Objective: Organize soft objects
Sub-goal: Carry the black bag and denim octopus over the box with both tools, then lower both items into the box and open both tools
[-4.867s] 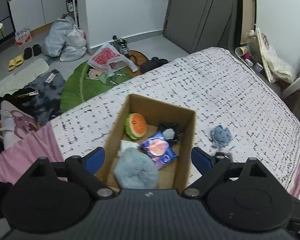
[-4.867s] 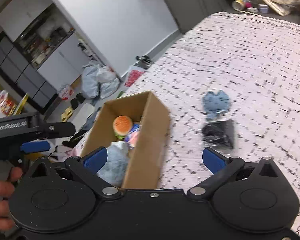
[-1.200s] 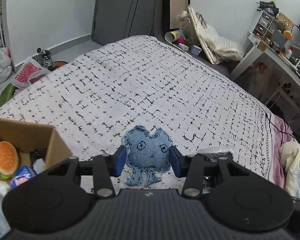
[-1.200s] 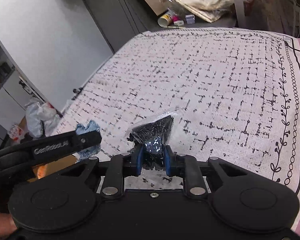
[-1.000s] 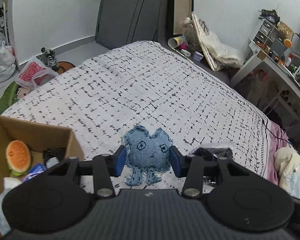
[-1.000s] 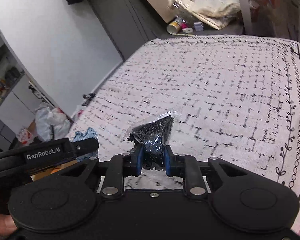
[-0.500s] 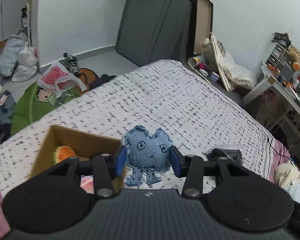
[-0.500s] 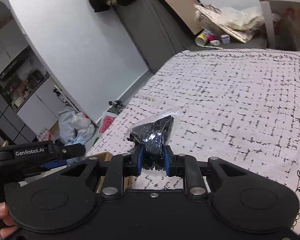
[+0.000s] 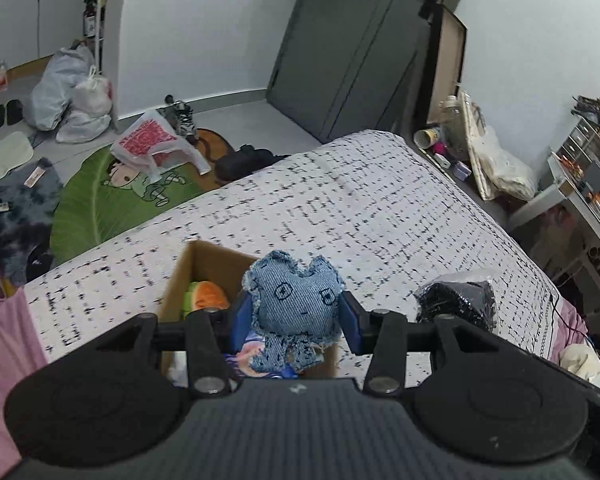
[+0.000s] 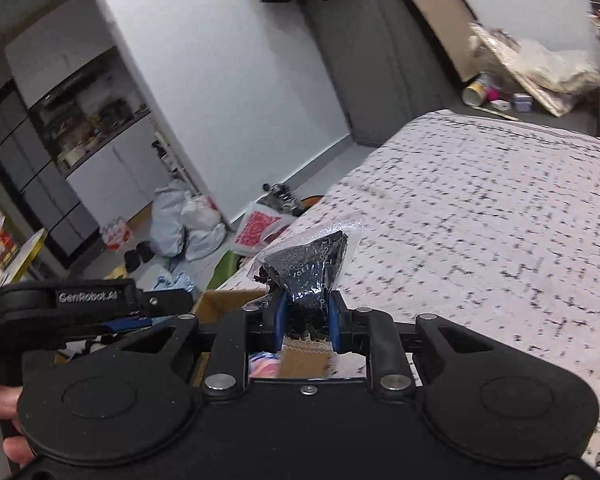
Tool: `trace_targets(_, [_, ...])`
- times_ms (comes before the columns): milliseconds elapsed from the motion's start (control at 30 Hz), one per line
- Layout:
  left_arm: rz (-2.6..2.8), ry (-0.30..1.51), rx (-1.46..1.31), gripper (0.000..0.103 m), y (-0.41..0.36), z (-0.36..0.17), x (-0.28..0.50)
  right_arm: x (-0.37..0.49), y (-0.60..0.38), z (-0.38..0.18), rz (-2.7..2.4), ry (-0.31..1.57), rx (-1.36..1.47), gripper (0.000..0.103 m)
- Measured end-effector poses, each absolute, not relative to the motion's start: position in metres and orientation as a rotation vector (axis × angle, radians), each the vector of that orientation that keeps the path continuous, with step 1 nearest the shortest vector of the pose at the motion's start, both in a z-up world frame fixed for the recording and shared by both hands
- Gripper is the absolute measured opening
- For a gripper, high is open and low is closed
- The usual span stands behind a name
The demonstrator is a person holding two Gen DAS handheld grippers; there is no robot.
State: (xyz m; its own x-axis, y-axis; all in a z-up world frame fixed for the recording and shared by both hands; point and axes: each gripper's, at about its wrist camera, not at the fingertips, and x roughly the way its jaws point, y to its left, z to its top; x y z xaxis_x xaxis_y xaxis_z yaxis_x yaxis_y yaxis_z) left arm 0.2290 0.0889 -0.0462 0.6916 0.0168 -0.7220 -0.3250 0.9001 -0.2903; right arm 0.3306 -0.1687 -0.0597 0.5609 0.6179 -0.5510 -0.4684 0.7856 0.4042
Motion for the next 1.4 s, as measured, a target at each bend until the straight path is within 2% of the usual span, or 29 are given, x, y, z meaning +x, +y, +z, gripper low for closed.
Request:
trace_targets(533, [0.234, 0.793, -0.514, 0.045, 0.145, -0.055, 0.211, 0.31, -0.11, -0.071, 0.691, 0.797, 0.092, 0.022])
trace_targets(633, [0.231, 0.8, -0.524, 0.045, 0.151, -0.06, 0.212, 0.309, -0.103, -0.076, 0.699, 0.843, 0.076, 0.034])
trace_targets(667, [0.232, 0.803, -0.526, 0.045, 0.151, -0.061, 0.213, 0.309, -0.102, -0.078, 0.701, 0.86, 0.079, 0.046])
trace_targets(700, [0.232, 0.808, -0.53, 0.045, 0.153, -0.063, 0.214, 0.31, -0.102, -0.079, 0.694, 0.861, 0.081, 0.052])
trace_targets(1100, [0.217, 0.844, -0.523, 0.047, 0.146, -0.072, 0.232, 0.319, -0.109, -0.085, 0.643, 0.886, 0.107, 0.058])
trace_targets(1167, [0.219, 0.849, -0.519, 0.05, 0.143, -0.072, 0.235, 0.321, -0.111, -0.085, 0.641, 0.883, 0.115, 0.059])
trace_targets(1200, [0.218, 0.857, -0.519, 0.054, 0.141, -0.072, 0.238, 0.321, -0.113, -0.085, 0.639, 0.883, 0.119, 0.06])
trace_targets(1267, [0.221, 0.873, -0.518, 0.063, 0.138, -0.073, 0.241, 0.322, -0.116, -0.085, 0.637, 0.883, 0.13, 0.061])
trace_targets(1333, [0.224, 0.875, -0.517, 0.078, 0.136, -0.072, 0.24, 0.322, -0.118, -0.086, 0.634, 0.886, 0.143, 0.063])
trace_targets(1400, [0.234, 0.874, -0.507, 0.08, 0.134, -0.07, 0.237, 0.323, -0.121, -0.087, 0.632, 0.892, 0.159, 0.064])
